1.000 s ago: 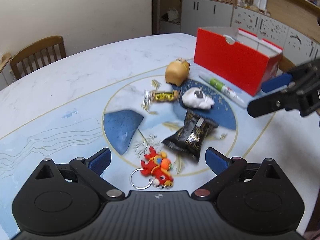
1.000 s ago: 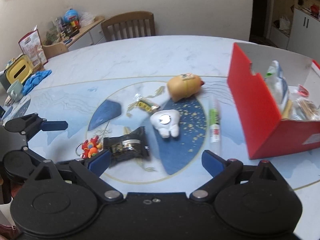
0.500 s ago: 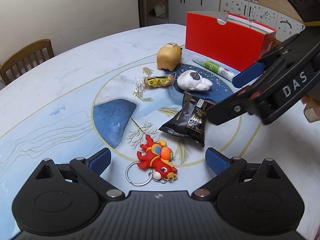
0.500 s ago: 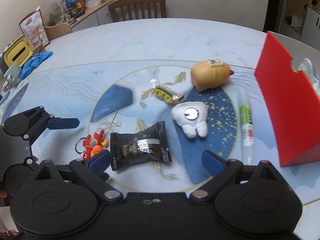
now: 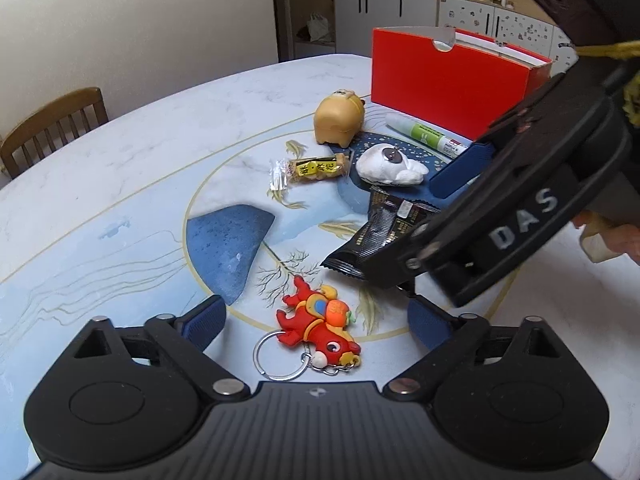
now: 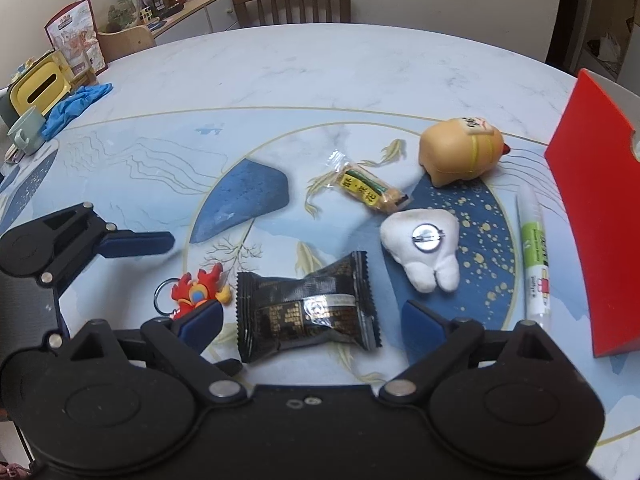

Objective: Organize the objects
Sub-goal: 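Grasp the red keychain figure with the left gripper while the right gripper grasps the black snack bag, then carry the keychain figure and black snack bag over the red shoebox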

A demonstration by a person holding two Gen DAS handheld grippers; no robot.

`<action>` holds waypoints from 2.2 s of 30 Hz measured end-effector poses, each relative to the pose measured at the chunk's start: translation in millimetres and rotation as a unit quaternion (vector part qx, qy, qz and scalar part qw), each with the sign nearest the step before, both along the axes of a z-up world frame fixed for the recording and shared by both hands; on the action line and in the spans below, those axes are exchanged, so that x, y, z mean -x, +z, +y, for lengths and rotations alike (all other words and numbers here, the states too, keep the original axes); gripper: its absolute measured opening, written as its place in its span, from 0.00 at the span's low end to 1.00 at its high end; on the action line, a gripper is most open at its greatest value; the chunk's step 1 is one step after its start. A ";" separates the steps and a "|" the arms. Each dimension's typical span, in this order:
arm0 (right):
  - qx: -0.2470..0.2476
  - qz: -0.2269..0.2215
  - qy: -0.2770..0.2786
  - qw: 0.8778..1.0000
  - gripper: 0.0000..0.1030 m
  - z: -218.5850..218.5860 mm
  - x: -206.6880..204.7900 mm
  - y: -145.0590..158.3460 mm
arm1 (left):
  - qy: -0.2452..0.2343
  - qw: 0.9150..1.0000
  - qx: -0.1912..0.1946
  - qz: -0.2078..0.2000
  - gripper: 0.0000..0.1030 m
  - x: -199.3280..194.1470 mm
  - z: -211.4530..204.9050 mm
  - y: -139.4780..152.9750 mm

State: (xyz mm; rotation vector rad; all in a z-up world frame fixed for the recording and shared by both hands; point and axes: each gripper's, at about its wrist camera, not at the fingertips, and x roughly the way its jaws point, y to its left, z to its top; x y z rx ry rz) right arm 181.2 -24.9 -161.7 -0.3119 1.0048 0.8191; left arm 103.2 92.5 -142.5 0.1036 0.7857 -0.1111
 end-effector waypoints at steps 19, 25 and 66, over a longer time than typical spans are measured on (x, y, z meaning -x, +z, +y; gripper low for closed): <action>-0.014 0.033 -0.006 0.999 0.53 -4.7 -6.8 -2.1 | 0.004 1.000 0.017 0.015 0.36 -2.0 -3.6 3.3; -0.030 0.045 -0.023 0.998 0.44 -16.9 -7.6 -0.6 | 0.009 1.000 0.016 0.016 0.36 -1.6 -4.6 4.0; -0.074 -0.055 -0.076 0.993 0.43 -200.9 -67.1 123.0 | 0.019 0.997 0.075 -0.021 0.36 -57.0 -70.9 129.8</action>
